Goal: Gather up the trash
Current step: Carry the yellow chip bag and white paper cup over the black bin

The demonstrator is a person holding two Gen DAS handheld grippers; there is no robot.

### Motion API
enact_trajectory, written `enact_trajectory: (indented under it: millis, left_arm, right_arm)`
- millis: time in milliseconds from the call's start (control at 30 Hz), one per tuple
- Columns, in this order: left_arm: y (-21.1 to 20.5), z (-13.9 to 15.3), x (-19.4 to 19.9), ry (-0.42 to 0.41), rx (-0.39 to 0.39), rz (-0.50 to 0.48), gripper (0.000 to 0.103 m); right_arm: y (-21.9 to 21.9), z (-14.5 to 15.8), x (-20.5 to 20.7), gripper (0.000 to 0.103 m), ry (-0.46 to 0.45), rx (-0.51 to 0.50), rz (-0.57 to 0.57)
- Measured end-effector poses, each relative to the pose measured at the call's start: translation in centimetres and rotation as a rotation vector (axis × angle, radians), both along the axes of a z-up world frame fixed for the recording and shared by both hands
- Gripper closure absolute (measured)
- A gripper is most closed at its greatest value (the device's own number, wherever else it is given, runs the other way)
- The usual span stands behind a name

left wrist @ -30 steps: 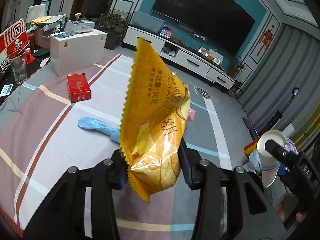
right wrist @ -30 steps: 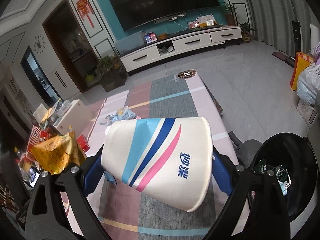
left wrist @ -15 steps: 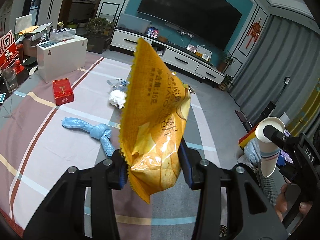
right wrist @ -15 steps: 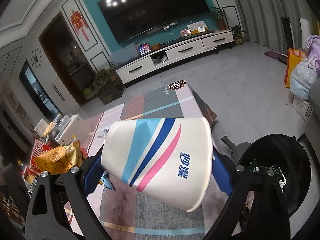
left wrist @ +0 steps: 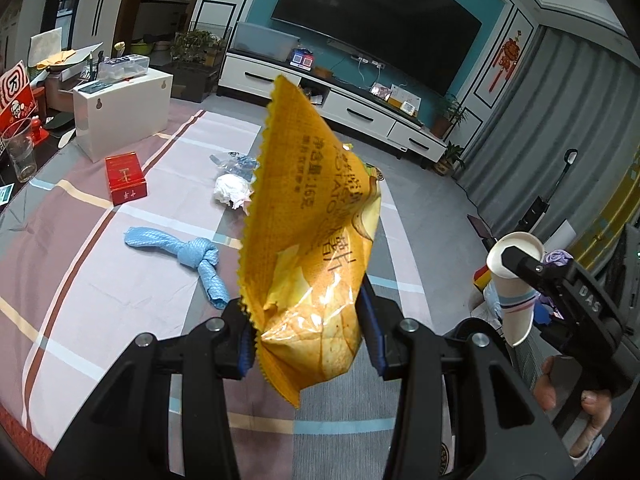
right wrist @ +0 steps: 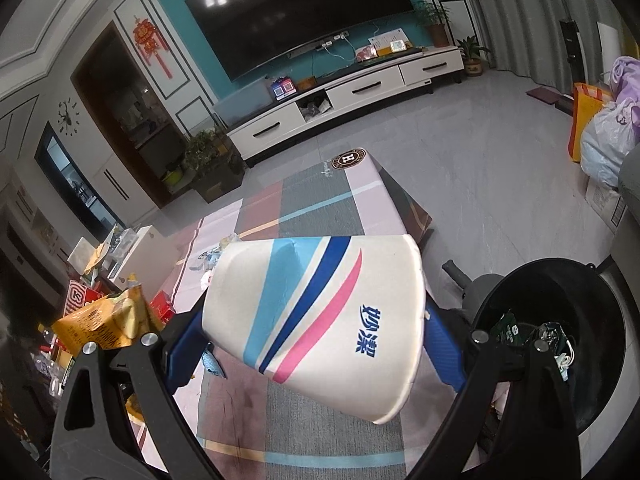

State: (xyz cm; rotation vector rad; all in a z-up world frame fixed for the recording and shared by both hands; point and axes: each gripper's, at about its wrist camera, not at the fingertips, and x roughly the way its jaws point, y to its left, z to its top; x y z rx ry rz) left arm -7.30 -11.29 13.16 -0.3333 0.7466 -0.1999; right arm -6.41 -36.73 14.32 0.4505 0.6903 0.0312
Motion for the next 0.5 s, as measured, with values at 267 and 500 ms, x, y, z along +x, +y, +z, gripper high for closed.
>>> enact_trajectory:
  millis: [267, 500]
  left_arm:
    - [0.3, 0.7, -0.5, -0.009, 0.013, 0.026, 0.059]
    - [0.5, 1.2, -1.2, -0.017, 0.008, 0.032, 0.058]
  right_arm:
    - [-0.1, -0.5, 0.5, 0.012, 0.017, 0.009, 0.001]
    - [-0.1, -0.5, 0.6, 0.012, 0.007, 0.018, 0.011]
